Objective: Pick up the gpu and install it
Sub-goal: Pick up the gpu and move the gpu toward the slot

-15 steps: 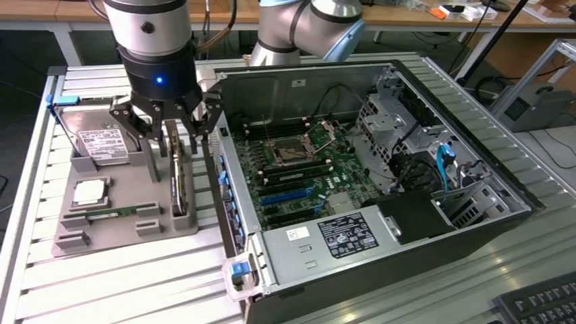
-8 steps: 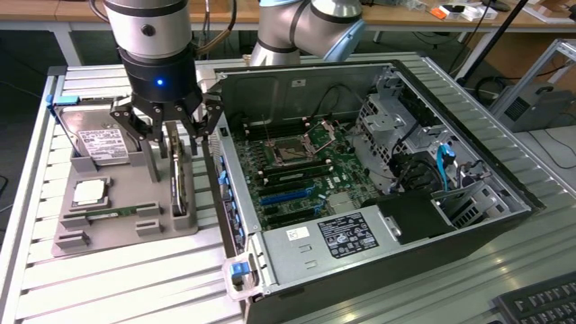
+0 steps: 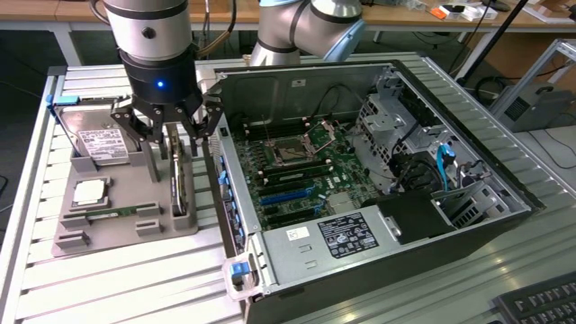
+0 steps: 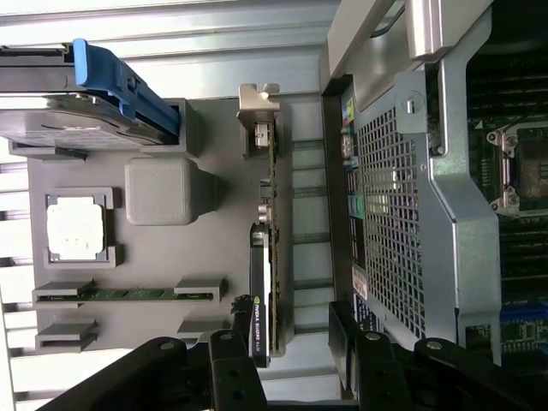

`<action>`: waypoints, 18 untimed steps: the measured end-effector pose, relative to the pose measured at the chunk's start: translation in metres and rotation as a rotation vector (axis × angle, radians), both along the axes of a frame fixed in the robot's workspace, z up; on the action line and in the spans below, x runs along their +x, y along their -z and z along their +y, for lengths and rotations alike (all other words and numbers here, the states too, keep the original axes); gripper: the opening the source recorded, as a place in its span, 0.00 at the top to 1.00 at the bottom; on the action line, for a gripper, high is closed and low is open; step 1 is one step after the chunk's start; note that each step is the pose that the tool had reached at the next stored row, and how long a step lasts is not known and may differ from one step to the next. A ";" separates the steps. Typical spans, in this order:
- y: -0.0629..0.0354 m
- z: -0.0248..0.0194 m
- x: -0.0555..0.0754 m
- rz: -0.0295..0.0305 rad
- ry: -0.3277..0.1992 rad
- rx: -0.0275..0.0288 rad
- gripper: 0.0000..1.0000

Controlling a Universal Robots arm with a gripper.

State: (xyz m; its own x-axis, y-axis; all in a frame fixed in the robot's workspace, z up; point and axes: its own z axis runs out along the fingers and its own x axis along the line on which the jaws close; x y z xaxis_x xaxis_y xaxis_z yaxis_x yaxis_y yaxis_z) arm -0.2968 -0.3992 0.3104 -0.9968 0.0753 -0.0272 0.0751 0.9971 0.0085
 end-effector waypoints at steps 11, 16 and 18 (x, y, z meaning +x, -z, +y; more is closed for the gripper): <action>0.0043 0.0000 0.000 0.0000 0.000 -0.0015 0.52; 0.0060 0.0000 0.000 0.0000 0.000 -0.0019 0.52; 0.0066 0.0000 0.000 0.0001 0.000 -0.0021 0.52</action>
